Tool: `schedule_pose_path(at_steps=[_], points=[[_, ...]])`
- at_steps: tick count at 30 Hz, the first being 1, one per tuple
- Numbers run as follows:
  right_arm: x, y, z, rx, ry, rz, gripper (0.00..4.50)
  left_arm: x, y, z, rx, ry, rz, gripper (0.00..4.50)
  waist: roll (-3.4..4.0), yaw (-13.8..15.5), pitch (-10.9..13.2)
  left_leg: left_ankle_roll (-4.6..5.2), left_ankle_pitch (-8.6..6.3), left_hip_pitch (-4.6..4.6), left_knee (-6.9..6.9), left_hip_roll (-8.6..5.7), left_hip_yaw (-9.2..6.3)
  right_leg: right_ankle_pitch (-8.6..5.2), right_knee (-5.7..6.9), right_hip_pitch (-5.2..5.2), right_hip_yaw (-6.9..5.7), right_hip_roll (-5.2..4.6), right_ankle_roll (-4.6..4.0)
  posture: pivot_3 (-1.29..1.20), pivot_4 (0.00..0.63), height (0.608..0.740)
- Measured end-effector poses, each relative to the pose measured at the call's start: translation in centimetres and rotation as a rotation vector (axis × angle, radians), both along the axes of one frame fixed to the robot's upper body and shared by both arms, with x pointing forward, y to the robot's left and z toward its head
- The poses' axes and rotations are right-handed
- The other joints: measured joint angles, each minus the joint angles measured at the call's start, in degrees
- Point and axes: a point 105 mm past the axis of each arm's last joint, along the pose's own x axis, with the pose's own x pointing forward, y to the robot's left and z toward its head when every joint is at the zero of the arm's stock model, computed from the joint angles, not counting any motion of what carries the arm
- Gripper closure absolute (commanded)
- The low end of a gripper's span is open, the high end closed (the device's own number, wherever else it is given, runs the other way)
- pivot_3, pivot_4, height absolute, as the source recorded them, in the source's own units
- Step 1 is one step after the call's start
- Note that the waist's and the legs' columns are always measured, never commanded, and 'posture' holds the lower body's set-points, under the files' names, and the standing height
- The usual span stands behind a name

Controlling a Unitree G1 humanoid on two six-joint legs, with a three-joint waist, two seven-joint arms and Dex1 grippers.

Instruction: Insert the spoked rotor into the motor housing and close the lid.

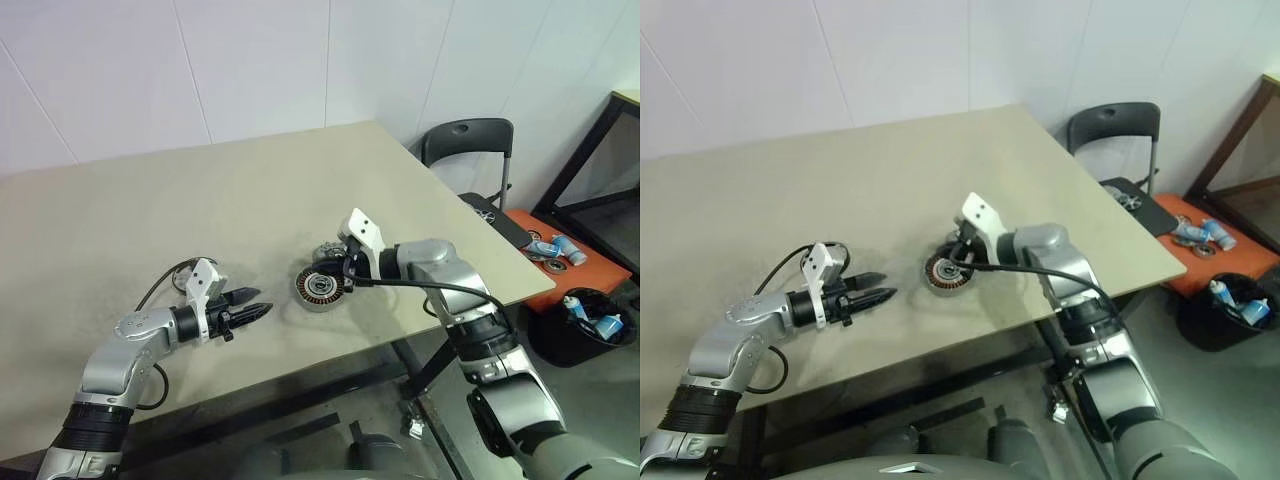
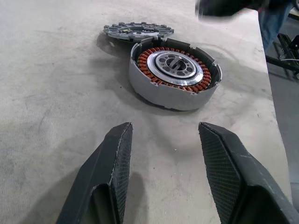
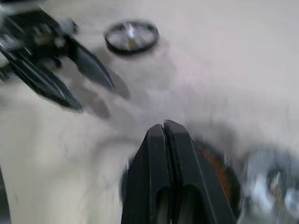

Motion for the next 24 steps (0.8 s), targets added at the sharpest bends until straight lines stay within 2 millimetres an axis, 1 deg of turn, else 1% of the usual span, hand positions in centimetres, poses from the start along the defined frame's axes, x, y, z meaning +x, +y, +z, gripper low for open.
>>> schedule_pose_path(at_steps=[3,6,12,17,24], points=[[-0.8,-0.5,-0.5,-0.005,0.023,-0.015,4.47,0.0,-0.1,0.1,0.001,0.001,-0.004,2.09,0.00,-0.1,0.0,0.00,0.00,-0.02,0.00,-0.01,0.00,0.00,0.00,-0.01,0.00,0.08,0.01,0.00,0.000,0.740],[-0.9,-1.2,-1.1,-0.034,0.025,-0.039,4.47,0.1,-0.1,0.2,0.003,0.002,-0.008,2.09,-0.01,-0.2,0.0,0.01,0.01,0.01,0.01,-0.01,0.00,0.00,0.01,0.01,-0.01,0.15,0.01,0.00,0.000,0.740],[-0.6,-0.6,-2.1,-0.072,-0.020,-0.064,4.47,0.4,-0.5,0.9,0.007,-0.004,-0.018,2.09,-0.01,-0.3,0.0,0.01,0.01,0.01,0.03,0.03,-0.01,0.02,0.00,0.02,0.01,0.37,0.07,0.00,0.000,0.740],[-0.3,-0.6,-3.3,-0.105,-0.025,-0.078,4.47,0.3,-0.7,1.1,0.010,-0.002,-0.022,2.09,-0.02,-0.3,0.0,0.01,0.01,0.02,0.03,0.05,-0.01,0.03,0.01,0.02,0.01,0.42,0.08,0.00,0.000,0.740],[0.1,-0.3,-3.5,-0.109,-0.037,-0.072,4.47,0.3,-1.0,1.4,0.014,-0.004,-0.023,2.09,-0.04,-0.3,0.0,0.02,0.01,0.06,0.05,0.08,-0.02,0.03,0.01,0.07,0.01,0.43,0.08,0.00,0.000,0.740]])
